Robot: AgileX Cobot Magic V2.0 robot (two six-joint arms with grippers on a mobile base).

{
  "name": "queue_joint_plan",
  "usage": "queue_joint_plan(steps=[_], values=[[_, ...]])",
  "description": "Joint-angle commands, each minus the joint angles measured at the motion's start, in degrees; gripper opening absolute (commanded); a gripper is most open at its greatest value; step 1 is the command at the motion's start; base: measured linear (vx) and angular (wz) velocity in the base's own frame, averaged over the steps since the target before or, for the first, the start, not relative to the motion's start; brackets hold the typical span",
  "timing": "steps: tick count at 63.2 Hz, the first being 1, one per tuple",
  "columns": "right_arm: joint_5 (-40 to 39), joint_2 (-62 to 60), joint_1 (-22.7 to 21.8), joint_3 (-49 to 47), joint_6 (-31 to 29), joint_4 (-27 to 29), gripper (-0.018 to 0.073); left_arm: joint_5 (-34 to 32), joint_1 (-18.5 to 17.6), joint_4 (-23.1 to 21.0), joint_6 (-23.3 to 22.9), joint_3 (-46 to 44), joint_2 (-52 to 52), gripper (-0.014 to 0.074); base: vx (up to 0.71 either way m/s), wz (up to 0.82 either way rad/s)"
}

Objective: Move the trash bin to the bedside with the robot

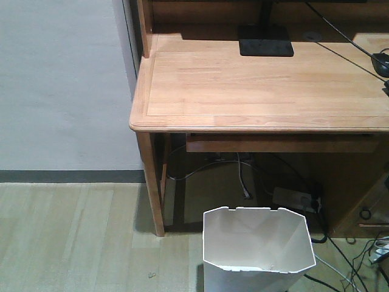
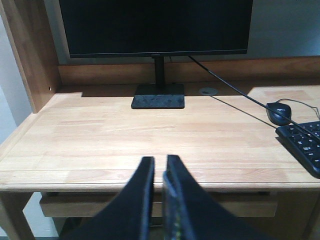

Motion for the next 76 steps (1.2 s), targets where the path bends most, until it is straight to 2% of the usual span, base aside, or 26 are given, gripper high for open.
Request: queue_joint_plan(steps=[1, 12, 17, 23, 36, 50, 76], values=[[-4.2, 0.7, -0.3, -2.0, -0.4, -1.1, 0.0211, -4.1, 0.0, -0.2, 0.0, 1.1, -0.8, -0.0006, 0.0, 0.0], [-4.1, 0.7, -0.3, -2.0, -0.4, -1.1, 0.0456, -4.1, 0.0, -0.2, 0.0, 1.1, -0.8, -0.0006, 0.0, 0.0], [-4.2, 0.7, -0.3, -2.0, -0.4, -1.1, 0.0529, -4.1, 0.0, -0.2, 0.0, 1.1, -0.8, -0.0006, 0.0, 0.0], [-4.3, 0.7, -0.3, -2.0, 0.3, 0.0, 0.0571, -4.1, 0.0, -0.2, 0.0, 1.1, -0.8, -0.0006, 0.0, 0.0], [-2.8, 2.8, -0.3, -3.5, -0.2, 1.6, 0.0573, -4.1, 0.0, -0.2, 0.0, 1.1, -0.8, -0.0006, 0.0, 0.0], [5.6, 15.7, -0.3, -11.5, -0.2, 4.0, 0.0573, -4.1, 0.0, -0.2, 0.0, 1.1, -0.8, -0.0006, 0.0, 0.0], [17.1, 40.1, -0.7, -24.0, -0.7, 4.7, 0.0564, -4.1, 0.0, -0.2, 0.0, 1.1, -0.8, -0.0006, 0.0, 0.0]])
